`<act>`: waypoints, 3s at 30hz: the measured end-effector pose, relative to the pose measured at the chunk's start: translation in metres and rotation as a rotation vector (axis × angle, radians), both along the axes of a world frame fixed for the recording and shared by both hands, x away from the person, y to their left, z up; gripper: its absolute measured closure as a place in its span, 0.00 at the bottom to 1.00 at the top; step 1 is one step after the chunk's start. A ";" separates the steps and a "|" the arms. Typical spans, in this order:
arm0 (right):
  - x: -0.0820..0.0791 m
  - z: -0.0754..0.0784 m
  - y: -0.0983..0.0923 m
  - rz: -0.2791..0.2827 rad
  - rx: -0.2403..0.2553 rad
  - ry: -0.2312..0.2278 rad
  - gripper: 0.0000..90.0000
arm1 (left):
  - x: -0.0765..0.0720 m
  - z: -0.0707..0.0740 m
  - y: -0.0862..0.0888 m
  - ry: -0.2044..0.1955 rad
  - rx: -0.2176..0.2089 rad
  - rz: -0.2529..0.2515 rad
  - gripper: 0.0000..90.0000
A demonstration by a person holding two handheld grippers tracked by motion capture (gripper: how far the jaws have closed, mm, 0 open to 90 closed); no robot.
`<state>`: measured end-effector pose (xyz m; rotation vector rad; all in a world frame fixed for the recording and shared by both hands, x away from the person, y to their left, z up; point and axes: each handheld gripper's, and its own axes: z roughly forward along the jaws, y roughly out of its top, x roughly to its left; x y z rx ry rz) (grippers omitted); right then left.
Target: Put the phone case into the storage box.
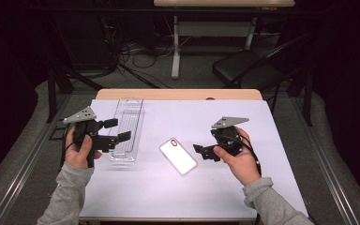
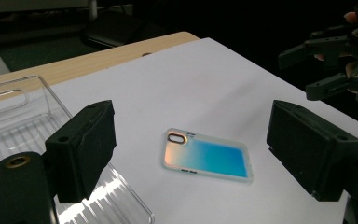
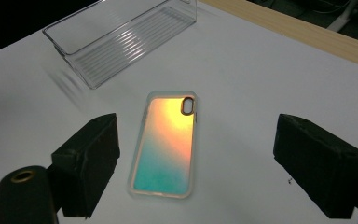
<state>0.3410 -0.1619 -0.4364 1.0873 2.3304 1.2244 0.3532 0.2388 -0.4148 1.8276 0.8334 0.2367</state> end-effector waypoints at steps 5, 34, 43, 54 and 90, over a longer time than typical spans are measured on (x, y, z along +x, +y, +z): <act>0.011 0.004 0.007 0.002 -0.016 0.022 0.16 | 0.008 0.000 -0.006 -0.002 0.040 0.005 0.17; 0.060 0.002 0.037 0.013 -0.121 0.149 0.15 | 0.023 -0.009 0.003 0.045 0.040 0.048 0.17; 0.080 -0.008 0.055 -0.006 -0.177 0.200 0.15 | 0.024 -0.012 0.004 0.059 0.042 0.052 0.13; 0.093 -0.032 0.072 -0.005 -0.257 0.259 0.16 | 0.020 -0.010 0.002 0.041 0.065 0.044 0.08; 0.111 -0.065 0.085 -0.024 -0.355 0.380 0.36 | 0.020 -0.011 0.004 0.057 0.083 0.050 0.10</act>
